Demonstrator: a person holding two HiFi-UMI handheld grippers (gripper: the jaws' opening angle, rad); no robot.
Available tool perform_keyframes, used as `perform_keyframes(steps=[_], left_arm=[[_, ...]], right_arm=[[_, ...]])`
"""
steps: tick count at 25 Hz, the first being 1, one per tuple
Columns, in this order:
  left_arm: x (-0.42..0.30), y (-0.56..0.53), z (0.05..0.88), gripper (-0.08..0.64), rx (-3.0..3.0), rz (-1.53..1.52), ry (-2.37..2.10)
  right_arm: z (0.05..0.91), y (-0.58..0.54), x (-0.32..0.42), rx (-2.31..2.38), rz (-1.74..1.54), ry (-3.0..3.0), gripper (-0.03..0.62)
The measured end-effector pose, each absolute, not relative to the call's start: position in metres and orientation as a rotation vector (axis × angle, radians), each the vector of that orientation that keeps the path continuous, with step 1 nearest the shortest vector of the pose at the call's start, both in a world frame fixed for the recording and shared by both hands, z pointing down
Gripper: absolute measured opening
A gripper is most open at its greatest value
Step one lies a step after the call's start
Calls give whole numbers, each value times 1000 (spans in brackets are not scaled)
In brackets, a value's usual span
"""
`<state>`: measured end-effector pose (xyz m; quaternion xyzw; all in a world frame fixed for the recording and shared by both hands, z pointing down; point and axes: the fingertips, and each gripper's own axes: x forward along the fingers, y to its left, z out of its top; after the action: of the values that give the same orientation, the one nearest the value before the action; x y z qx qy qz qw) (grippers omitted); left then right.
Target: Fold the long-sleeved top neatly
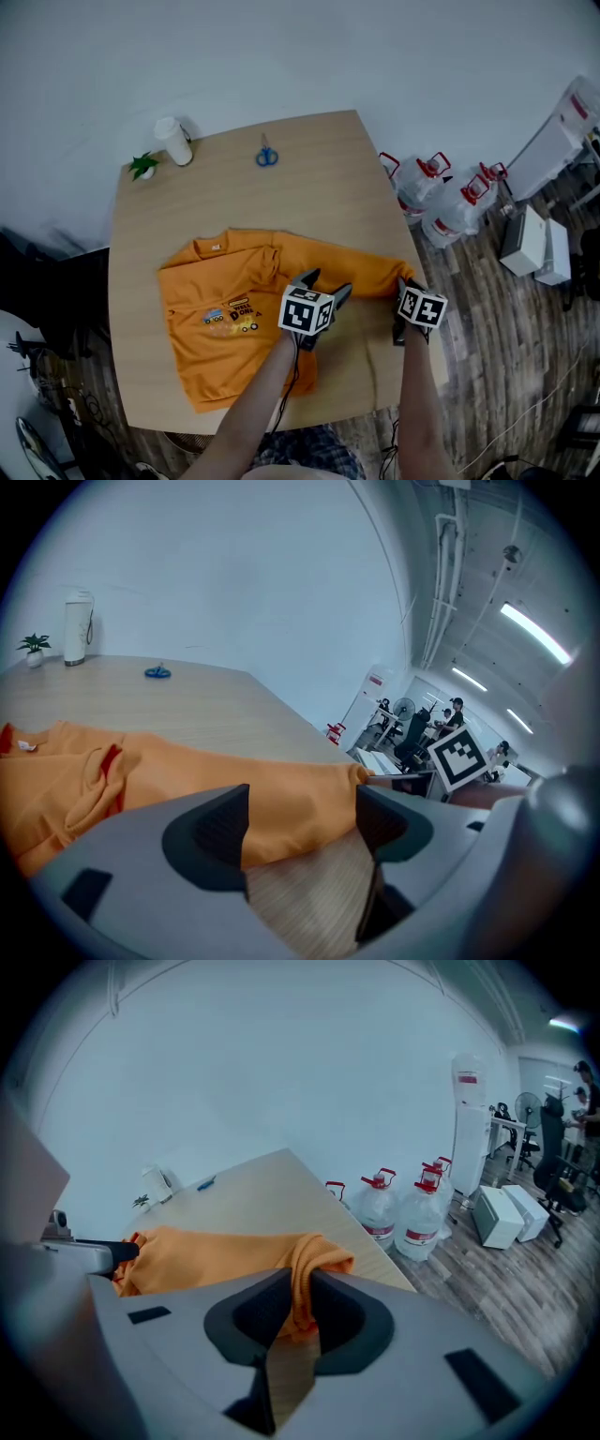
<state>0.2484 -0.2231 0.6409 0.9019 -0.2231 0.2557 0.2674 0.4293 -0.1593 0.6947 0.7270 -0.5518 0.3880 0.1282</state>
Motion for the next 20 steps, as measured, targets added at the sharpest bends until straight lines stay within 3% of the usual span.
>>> perform_keyframes(steps=[5, 20], left_arm=[[234, -230, 639, 353, 2416, 679, -649], [138, -271, 604, 353, 2348, 591, -893]], right_arm=[[685, -163, 425, 2132, 1088, -1614, 48], [590, -216, 349, 2054, 940, -1922, 44]])
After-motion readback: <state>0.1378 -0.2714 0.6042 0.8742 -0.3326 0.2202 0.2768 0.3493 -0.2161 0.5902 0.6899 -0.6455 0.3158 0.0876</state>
